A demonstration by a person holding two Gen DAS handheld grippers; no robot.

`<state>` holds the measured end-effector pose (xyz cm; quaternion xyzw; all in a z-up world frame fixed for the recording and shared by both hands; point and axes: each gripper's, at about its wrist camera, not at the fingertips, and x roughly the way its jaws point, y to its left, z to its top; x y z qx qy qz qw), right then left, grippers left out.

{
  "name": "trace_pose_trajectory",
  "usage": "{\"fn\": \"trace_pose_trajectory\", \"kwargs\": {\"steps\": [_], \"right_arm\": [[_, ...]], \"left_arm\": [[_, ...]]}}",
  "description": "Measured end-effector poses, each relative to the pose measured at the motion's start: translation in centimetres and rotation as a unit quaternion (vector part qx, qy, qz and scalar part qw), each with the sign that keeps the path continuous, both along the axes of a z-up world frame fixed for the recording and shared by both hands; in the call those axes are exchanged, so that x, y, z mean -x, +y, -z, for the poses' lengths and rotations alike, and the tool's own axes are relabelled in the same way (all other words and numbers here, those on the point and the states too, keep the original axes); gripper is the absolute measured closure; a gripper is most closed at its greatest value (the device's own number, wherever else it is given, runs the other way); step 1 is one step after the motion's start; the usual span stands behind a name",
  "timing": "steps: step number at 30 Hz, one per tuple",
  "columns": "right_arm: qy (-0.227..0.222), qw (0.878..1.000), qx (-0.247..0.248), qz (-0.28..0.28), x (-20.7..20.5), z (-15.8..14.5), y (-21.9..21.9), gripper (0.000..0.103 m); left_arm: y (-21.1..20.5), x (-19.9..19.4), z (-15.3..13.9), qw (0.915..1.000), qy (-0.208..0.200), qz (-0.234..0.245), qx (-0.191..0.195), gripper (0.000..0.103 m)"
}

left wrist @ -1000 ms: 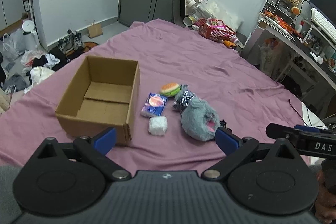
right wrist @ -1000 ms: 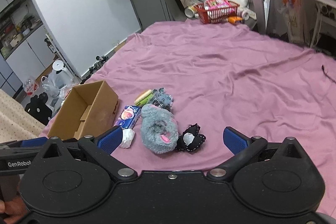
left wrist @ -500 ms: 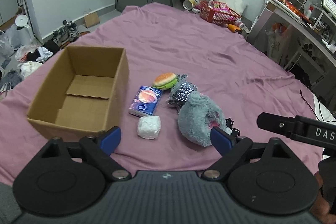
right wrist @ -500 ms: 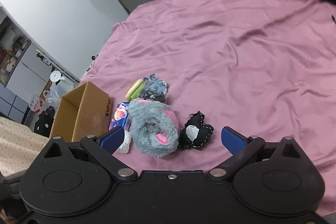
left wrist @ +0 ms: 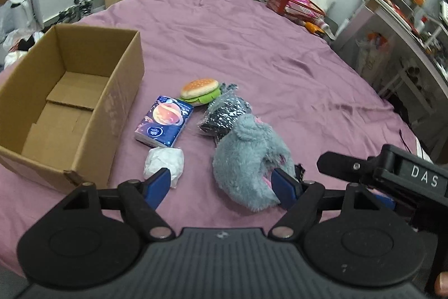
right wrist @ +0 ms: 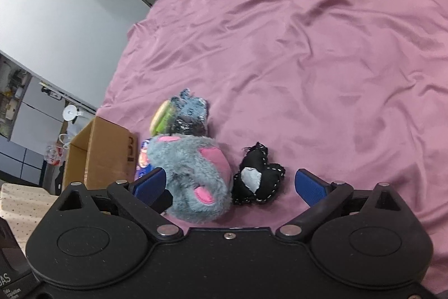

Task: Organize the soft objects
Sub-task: 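Lower the left gripper onto the grey plush toy and close it, then carry the grey plush with the left gripper into the cardboard box and release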

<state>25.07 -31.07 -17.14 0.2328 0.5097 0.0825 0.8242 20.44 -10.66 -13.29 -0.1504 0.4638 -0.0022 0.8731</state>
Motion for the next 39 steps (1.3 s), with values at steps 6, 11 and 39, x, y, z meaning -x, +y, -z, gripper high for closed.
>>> {"fn": "trace_pose_trajectory", "kwargs": {"steps": [6,11,39], "right_arm": [[0.02,0.999,-0.025,-0.004,-1.0,1.3,0.2,0.013],[0.033,0.998,-0.048,0.0,-1.6,2.1,0.1,0.024],[-0.076,0.992,-0.065,-0.08,0.4,-2.1,2.2,0.089]], "left_arm": [[-0.8,-1.2,1.6,0.9999,0.009,0.005,-0.001,0.025],[-0.8,-2.0,2.8,0.9998,0.016,0.003,0.015,0.039],[0.4,-1.3,0.8,0.9968,-0.021,0.017,0.075,0.083]]}}
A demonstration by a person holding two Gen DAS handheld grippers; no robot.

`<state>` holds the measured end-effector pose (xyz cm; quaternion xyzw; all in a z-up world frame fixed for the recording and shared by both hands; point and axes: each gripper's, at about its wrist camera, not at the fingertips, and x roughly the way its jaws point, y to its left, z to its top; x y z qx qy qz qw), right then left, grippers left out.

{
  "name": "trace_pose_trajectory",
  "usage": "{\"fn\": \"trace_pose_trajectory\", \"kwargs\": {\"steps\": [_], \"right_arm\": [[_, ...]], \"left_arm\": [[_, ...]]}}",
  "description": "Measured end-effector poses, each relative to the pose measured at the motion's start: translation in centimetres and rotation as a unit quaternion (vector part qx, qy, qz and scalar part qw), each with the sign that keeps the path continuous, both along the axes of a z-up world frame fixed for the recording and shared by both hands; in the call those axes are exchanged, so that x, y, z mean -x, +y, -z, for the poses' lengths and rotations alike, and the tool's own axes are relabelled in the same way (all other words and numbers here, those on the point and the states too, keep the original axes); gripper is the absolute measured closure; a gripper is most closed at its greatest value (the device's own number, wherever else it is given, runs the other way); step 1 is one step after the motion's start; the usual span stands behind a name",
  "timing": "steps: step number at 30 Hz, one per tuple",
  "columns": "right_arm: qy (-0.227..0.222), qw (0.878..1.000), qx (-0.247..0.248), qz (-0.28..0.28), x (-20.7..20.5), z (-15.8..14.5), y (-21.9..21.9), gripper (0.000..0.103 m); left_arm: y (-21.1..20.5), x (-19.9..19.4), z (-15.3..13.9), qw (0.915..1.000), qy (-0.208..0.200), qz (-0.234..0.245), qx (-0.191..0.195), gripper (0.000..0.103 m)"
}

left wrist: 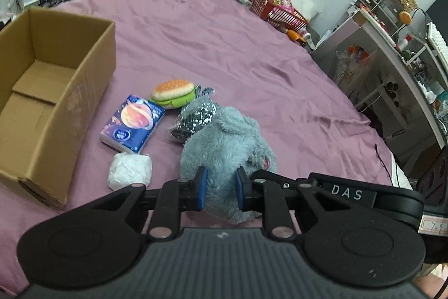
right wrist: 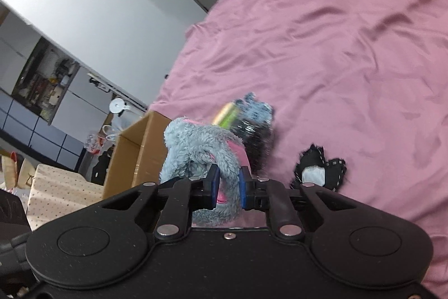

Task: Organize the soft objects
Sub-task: 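Carry the grey plush with the left gripper into the cardboard box and release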

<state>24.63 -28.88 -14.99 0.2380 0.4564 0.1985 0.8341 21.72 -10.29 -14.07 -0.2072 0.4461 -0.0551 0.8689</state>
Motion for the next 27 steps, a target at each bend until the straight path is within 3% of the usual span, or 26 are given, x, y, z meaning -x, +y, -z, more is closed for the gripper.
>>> {"fn": "trace_pose_trajectory", "kwargs": {"steps": [17,27], "right_arm": [[-0.078,0.996,0.021,-0.049,0.4,-3.5,6.9,0.089],[-0.095,0.993,0.016,-0.069,0.9,-4.3,10.3,0.091]], "left_arm": [[3.3,2.0,-4.5,0.9989,-0.042,-0.019,-0.008,0.083],[7.0,2.5,-6.3,0.9978,-0.054,-0.036,-0.015,0.083]]}}
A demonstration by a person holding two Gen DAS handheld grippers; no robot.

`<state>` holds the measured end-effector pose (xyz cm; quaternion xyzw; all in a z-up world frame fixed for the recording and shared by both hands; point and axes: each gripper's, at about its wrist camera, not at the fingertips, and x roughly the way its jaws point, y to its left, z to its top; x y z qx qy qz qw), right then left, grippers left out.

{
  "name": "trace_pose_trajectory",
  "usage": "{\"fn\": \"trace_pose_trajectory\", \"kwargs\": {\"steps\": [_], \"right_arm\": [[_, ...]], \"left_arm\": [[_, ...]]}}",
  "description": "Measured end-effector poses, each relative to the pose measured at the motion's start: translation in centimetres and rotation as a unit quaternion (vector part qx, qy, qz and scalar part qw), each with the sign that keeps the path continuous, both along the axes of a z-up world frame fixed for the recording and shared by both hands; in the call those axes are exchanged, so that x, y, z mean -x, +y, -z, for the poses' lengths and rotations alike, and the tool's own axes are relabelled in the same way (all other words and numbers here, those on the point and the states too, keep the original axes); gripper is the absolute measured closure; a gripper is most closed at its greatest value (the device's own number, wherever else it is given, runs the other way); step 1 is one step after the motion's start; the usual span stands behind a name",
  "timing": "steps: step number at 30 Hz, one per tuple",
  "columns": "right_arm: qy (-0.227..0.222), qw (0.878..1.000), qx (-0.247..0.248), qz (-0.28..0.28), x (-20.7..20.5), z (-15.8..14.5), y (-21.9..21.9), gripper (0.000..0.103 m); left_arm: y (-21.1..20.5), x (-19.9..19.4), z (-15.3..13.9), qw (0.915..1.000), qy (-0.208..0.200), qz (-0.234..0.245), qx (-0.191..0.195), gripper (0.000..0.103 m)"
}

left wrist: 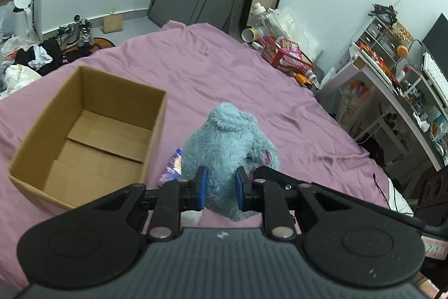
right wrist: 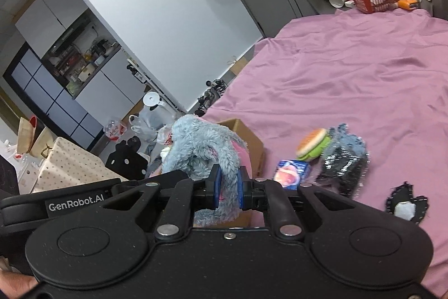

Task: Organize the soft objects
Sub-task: 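Carry the grey plush with the left gripper into the cardboard box and release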

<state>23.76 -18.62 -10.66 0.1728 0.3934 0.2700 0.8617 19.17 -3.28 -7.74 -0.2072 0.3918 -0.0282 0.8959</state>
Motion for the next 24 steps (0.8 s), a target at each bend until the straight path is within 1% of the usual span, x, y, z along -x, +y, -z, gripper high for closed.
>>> {"fn": "trace_pose_trajectory", "kwargs": {"steps": [3,13,21,24], "right_arm": [[-0.006,1.0,-0.002,-0.005,0.2,-0.3,1.1,0.091],[0.012,0.999,-0.014,-0.026,-0.1,0.5,5.7,0.091],[0.035,0.998,-0.004,-0.045,-0.2,1.7,9.1,0.09],[0.047,0.997,0.001,-0.054,-0.3,2.4,10.1,0.087]], "left_arm": [[1.2,0.3,-0.6,1.0,-0.007,-0.004,-0.003,0.083],[4.8,0.9,-1.3,0.9996,-0.012,-0.025,0.007,0.083],[9.0,1.3,-0.8,0.9984,-0.004,-0.055,0.014,0.083],[10.4,1.3,-0.3,0.9978,0.001,-0.064,0.015,0.083]]}}
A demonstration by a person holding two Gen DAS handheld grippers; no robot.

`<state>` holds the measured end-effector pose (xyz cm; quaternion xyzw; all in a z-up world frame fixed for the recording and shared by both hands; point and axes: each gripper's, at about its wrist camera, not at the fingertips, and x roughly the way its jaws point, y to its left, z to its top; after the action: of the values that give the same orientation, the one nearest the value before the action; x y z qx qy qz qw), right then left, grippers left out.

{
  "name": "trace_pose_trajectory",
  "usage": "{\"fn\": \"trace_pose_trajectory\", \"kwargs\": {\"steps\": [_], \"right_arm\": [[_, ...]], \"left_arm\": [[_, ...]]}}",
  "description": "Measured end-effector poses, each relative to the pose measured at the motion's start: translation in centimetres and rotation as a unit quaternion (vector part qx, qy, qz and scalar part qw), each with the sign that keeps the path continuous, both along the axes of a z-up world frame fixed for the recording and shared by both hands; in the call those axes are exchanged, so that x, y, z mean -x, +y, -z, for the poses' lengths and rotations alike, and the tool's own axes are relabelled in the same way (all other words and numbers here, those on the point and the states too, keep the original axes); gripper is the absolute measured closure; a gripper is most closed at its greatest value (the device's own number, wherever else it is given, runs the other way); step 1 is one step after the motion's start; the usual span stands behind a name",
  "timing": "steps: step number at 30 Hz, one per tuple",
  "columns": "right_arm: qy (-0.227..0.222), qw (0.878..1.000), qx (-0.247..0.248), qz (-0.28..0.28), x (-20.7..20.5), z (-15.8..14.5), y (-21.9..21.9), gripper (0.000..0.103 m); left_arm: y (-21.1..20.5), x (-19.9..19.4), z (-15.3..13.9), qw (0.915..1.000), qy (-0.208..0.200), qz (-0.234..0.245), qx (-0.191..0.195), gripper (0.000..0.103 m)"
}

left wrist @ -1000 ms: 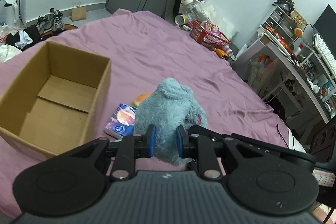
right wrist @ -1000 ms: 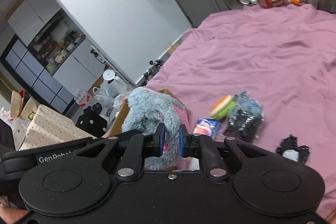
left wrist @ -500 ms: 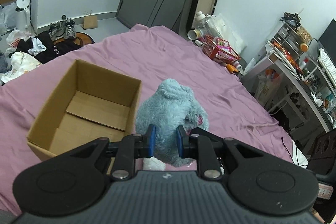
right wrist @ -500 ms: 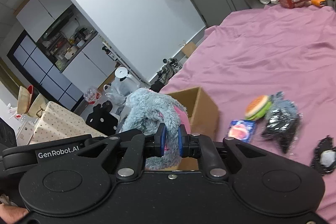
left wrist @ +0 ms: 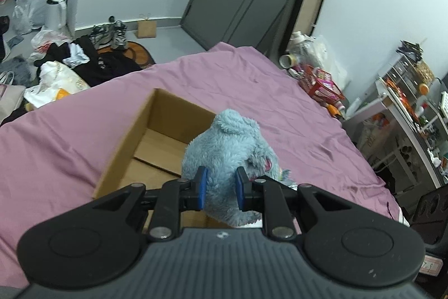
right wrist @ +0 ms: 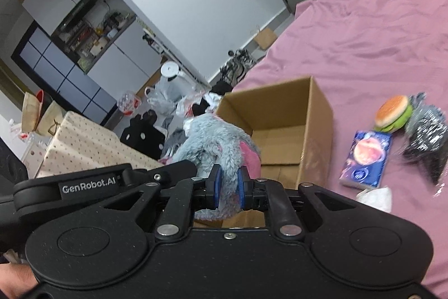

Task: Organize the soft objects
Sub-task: 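Carry the grey plush with the left gripper into the cardboard box and release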

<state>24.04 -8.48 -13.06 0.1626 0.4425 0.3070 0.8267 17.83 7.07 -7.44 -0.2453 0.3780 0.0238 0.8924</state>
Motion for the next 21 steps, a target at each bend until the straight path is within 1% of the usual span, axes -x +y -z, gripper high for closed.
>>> {"fn": "trace_pose_trajectory", "kwargs": {"steps": [8,10,11,13,15,16,17,19,21], "right_arm": [[0.024,0.999,0.018,-0.017,-0.1,2.0,2.1,0.087],[0.03,0.999,0.022,-0.02,-0.1,2.4,2.3,0.085],[0.034,0.999,0.023,-0.023,-0.2,2.7,2.4,0.083],[0.042,0.998,0.026,-0.03,-0.2,3.1,2.5,0.074],[0.047,0.998,0.031,-0.029,-0.1,3.2,2.4,0.061],[0.046,0.998,0.033,-0.027,-0.1,3.1,2.2,0.056],[0.043,0.998,0.034,-0.024,0.1,2.8,2.0,0.048],[0.035,0.998,0.037,-0.023,0.4,2.2,1.7,0.043],[0.03,0.998,0.042,-0.022,0.8,1.5,1.4,0.033]], "left_arm": [[3.3,-0.5,2.0,0.9993,0.027,-0.02,0.017,0.083],[3.9,-0.4,2.6,0.999,0.034,-0.022,0.017,0.083],[4.1,-0.5,2.9,0.9989,0.039,-0.022,0.016,0.083],[4.7,-0.6,3.5,0.9985,0.048,-0.022,0.018,0.083],[5.1,-0.8,4.0,0.9982,0.053,-0.023,0.018,0.083],[5.2,-0.8,4.2,0.998,0.056,-0.023,0.018,0.083],[5.4,-0.8,4.4,0.9977,0.06,-0.025,0.018,0.083],[5.7,-0.9,4.9,0.9972,0.067,-0.027,0.018,0.083],[5.8,-0.9,5.1,0.9967,0.073,-0.033,0.013,0.083]]}}
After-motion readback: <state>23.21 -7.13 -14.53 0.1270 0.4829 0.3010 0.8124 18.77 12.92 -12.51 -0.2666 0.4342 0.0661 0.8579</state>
